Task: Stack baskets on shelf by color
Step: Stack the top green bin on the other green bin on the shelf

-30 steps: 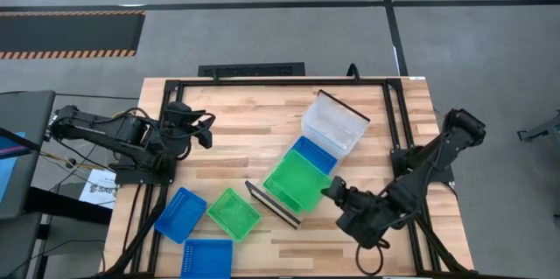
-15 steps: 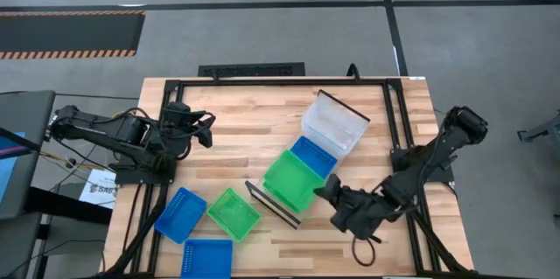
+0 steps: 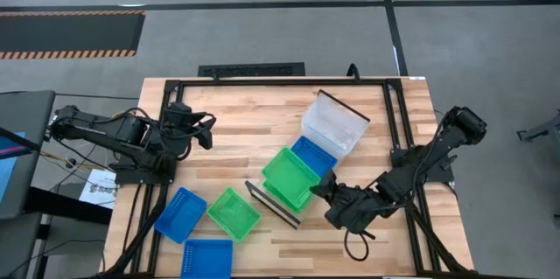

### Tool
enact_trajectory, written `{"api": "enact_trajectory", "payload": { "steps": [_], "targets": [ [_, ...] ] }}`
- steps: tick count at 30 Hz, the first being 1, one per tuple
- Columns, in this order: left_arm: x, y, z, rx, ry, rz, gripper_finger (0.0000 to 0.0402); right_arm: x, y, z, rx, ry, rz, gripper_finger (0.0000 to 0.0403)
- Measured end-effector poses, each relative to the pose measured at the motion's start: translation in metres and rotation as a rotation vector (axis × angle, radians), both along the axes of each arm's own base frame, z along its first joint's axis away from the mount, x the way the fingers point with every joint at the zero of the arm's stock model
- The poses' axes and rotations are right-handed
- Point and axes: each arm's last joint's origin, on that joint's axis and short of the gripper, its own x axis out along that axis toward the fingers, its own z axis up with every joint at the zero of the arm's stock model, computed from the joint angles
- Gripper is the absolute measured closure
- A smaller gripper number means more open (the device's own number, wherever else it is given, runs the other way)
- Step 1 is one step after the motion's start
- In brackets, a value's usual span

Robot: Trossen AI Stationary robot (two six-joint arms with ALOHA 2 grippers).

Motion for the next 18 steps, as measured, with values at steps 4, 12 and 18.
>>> {"api": "enact_trajectory", "payload": {
  "steps": [4, 12, 18],
  "targets": [
    [0.0000, 0.0000, -0.0002, 0.000, 0.002, 0.000, 0.0212, -0.0015, -0.0002, -0.0020, 0.007, 0.034, 0.018, 0.0403],
    [-0.0002, 0.0000, -0.0004, 0.001, 0.004, 0.001, 0.0212, -0.0009, -0.0017, -0.0038, 0.055, 0.072, 0.042, 0.0402],
    [-0.0005, 0.0001, -0.0006, 0.002, 0.008, 0.001, 0.0212, -0.0011, -0.0016, -0.0047, 0.096, 0.089, 0.047, 0.0402]
  ]
}}
